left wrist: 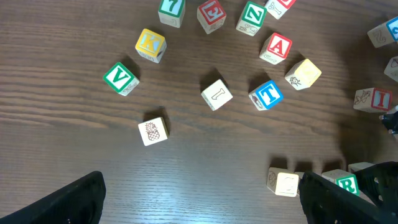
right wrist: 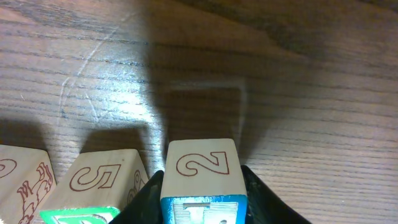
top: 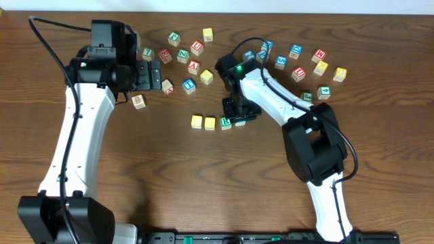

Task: Spell out CORL
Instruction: 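Carry the L block with the right gripper toward the R block, then lower the L block to the right of the R block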

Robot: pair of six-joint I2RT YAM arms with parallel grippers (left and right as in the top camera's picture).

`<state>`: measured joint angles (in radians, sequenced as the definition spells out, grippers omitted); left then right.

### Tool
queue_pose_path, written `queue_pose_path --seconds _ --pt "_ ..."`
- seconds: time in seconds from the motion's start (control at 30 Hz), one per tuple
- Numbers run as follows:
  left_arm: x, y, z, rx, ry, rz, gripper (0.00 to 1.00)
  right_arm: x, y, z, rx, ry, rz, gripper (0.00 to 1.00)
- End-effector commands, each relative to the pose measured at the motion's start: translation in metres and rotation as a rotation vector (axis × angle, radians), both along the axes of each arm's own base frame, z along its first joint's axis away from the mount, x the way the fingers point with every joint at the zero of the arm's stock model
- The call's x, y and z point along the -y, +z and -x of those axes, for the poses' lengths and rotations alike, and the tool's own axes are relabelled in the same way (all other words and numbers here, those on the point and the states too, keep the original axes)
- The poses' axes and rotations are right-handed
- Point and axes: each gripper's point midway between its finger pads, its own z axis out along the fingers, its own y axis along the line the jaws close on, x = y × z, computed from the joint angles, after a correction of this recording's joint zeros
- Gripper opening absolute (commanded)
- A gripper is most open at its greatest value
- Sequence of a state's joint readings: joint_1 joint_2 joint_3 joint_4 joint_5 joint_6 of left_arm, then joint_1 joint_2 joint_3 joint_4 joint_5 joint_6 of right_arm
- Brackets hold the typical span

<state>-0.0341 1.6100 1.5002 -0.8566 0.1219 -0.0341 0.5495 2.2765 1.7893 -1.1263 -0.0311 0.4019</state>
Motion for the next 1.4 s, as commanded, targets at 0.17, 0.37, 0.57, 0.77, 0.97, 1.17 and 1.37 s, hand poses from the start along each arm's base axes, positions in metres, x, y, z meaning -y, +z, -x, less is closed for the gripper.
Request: queue_pose_path --seconds 0.17,0.37,0.57,0.77,0.97,1.17,1.37 --pt "-0.002 0.011 0.0 0.025 0.015 0.008 0.98 -0.009 0.022 0.0 0.026 -0.004 -0.045 0.33" --pt "-0.002 0.011 0.0 0.025 0.015 0.009 0.98 -0.01 0.043 -0.003 0.055 -0.002 -0.063 0.42" --pt "-0.002 0.011 0.0 0.025 0.015 0.009 0.98 -0.01 0.052 -0.003 0.07 0.007 -0.072 0.43" --pt "-0.002 0.011 0.0 0.025 0.016 0.008 0.98 -0.013 0.067 -0.009 0.107 0.026 -0.09 0.43" --pt "-0.002 0.013 -0.004 0.041 0.017 0.007 0.98 -0.019 0.075 -0.014 0.13 0.027 -0.117 0.47" --pt "-0.005 0.018 -0.012 0.079 0.027 0.008 0.98 -0.032 0.075 -0.013 0.139 0.046 -0.147 0.48" --pt "-0.021 0.017 -0.011 0.071 0.098 0.027 0.98 -0.03 0.074 -0.016 0.167 0.022 -0.112 0.46"
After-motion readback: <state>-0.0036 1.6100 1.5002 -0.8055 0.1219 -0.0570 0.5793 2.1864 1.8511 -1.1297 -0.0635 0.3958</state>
